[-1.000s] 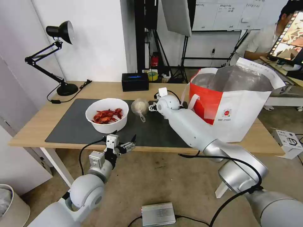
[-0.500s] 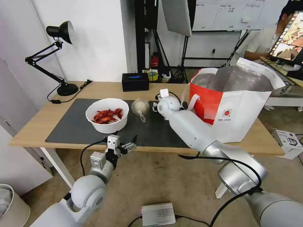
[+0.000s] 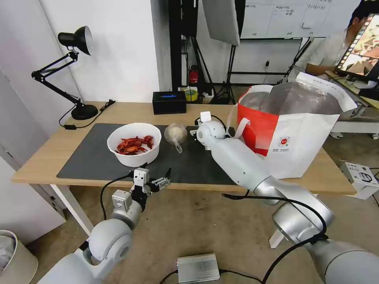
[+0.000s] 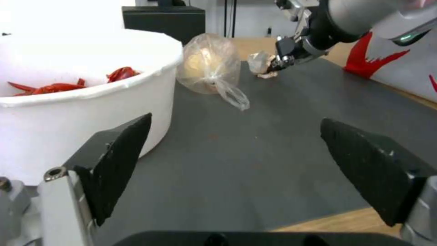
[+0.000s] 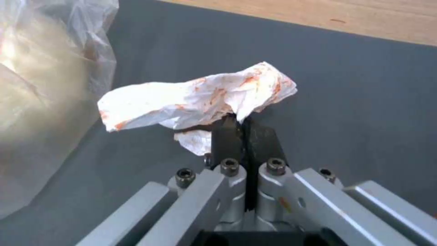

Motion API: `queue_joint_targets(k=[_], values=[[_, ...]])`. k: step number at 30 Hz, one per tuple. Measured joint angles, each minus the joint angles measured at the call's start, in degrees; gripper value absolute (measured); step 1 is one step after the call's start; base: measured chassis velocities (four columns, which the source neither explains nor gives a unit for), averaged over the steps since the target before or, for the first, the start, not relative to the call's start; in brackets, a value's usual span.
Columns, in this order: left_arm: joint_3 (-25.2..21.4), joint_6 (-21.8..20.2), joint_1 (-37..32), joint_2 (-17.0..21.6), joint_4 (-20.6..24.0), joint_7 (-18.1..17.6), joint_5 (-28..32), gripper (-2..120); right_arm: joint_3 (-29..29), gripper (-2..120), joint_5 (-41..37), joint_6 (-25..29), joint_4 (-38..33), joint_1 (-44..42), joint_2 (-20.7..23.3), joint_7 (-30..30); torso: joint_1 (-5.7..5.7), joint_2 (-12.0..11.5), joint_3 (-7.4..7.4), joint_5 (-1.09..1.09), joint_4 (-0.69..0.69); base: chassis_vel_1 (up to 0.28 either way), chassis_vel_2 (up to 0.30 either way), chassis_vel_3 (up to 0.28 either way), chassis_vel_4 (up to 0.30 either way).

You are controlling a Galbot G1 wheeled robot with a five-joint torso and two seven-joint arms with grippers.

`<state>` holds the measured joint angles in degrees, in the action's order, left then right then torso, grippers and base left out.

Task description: Pick up the trash from the table and place it into the takeout bag.

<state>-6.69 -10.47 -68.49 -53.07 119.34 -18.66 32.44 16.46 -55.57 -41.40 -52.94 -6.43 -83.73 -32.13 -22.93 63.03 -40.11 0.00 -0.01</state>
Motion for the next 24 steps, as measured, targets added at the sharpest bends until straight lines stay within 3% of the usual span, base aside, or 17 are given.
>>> queue_joint_targets(k=[9,24], values=[[0.1,0.0,0.0,0.1,0.0,0.0,0.0,100,-0.6,0,-1.6,0.0,-4.1,-0.6,1.9,-1.3,0.00,0.0,0.00,0.00,0.00,0.000,0.000,0.000,0.000],[0.1,0.0,-0.5,-0.1,0.2,-0.2,-0.1,100,1.3,0,-9.7,0.0,-26.1,-5.5,11.9,-7.0,0.01,0.0,0.00,0.01,0.00,0.000,0.000,0.000,0.000]])
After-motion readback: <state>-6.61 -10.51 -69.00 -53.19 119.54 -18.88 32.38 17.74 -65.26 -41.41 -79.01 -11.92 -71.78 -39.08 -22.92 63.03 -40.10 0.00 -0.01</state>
